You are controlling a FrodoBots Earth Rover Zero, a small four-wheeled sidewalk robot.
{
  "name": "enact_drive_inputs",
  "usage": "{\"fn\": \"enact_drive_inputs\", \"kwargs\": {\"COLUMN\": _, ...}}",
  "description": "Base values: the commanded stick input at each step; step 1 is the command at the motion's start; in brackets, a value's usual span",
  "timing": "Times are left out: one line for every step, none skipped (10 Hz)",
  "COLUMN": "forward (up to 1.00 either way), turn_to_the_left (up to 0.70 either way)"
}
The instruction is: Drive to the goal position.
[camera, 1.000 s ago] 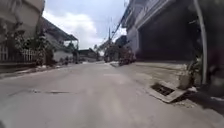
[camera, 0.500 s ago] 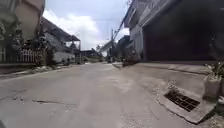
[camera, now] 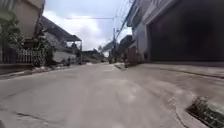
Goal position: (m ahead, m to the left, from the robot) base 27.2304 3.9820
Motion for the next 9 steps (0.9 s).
{"fn": "enact_drive_inputs", "kwargs": {"forward": 1.00, "turn_to_the_left": 0.00}}
{"fn": "enact_drive_inputs", "kwargs": {"forward": 1.00, "turn_to_the_left": 0.00}}
{"fn": "enact_drive_inputs", "kwargs": {"forward": 1.00, "turn_to_the_left": 0.00}}
{"fn": "enact_drive_inputs", "kwargs": {"forward": 1.00, "turn_to_the_left": 0.00}}
{"fn": "enact_drive_inputs", "kwargs": {"forward": 1.00, "turn_to_the_left": 0.00}}
{"fn": "enact_drive_inputs", "kwargs": {"forward": 1.00, "turn_to_the_left": 0.00}}
{"fn": "enact_drive_inputs", "kwargs": {"forward": 1.00, "turn_to_the_left": 0.00}}
{"fn": "enact_drive_inputs", "kwargs": {"forward": 1.00, "turn_to_the_left": 0.00}}
{"fn": "enact_drive_inputs", "kwargs": {"forward": 1.00, "turn_to_the_left": 0.00}}
